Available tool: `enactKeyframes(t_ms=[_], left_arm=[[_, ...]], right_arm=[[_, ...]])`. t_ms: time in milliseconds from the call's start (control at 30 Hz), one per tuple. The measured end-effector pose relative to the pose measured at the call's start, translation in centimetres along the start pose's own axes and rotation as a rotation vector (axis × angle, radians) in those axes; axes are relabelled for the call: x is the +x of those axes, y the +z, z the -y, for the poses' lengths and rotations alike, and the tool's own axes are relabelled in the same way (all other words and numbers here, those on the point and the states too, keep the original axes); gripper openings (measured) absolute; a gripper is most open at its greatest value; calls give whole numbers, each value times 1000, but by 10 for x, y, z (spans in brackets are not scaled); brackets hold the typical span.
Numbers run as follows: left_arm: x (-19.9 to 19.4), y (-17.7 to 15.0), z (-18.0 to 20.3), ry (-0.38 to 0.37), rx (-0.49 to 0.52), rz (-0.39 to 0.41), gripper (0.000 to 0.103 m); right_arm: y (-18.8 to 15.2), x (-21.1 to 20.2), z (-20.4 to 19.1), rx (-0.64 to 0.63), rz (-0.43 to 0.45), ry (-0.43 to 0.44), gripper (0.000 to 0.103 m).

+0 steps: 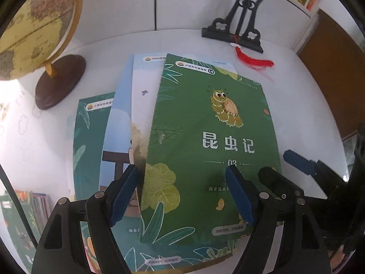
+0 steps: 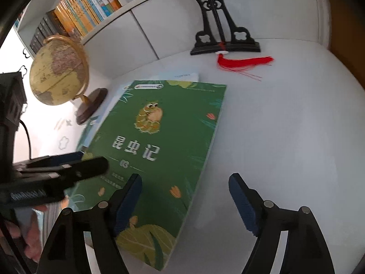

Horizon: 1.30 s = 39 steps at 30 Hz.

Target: Organize books

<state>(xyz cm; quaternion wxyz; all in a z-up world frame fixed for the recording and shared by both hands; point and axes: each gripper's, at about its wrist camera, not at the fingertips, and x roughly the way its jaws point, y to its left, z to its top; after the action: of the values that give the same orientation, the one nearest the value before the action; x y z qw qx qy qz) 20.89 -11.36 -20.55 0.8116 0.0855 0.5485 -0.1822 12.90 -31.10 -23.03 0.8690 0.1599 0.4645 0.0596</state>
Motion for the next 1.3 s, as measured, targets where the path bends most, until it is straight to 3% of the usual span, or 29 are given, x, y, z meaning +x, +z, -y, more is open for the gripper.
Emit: enactKeyframes(t_ms=[200, 333, 633, 833, 967, 1067, 1133, 1300], left_arm=[[-5, 2, -7, -36, -29, -4, 77], [-10, -1, -11, -91, -43, -5, 77], [-14, -22, 4, -33, 76, -33, 77], [-22, -32, -3, -103, 35, -58, 77], [-27, -39, -6, -179, 29, -71, 77], [-25, -38, -15, -232, -11, -79, 77], [-25, -34, -26, -277, -94, -65, 77], [-16, -26, -38, -283, -196, -21, 77]], right_arm=[[0, 4, -5, 3, -4, 71, 77], [-1, 4, -4, 63, -19, 178, 81], [-1, -6, 1, 77, -27, 279, 82], [-6, -12, 7, 126, -16, 337, 82], [-8, -8, 8, 137, -30, 315, 82], [-8, -1, 8, 121, -58, 283, 81], [-8, 0, 9, 124, -69, 293, 81], [-15, -4, 13, 124, -82, 328, 81]])
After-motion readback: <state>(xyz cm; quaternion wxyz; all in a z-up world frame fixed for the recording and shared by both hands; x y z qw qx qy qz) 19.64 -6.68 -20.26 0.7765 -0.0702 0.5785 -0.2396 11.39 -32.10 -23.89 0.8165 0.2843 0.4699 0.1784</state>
